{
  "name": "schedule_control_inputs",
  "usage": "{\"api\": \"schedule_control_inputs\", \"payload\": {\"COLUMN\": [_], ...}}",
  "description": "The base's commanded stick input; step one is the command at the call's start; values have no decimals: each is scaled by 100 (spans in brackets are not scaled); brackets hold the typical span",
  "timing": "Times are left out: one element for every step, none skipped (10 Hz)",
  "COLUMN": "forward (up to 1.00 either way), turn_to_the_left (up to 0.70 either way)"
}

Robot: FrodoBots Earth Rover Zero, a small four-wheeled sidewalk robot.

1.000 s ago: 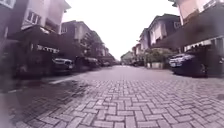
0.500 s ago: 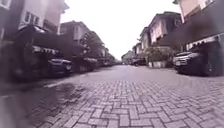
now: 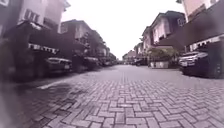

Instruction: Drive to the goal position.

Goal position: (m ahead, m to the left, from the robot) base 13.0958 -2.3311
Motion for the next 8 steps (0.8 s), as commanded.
{"api": "schedule_control_inputs", "payload": {"forward": [69,69,69,69,69,69,69,69], "turn_to_the_left": [3,3,3,3,3,3,3,3]}}
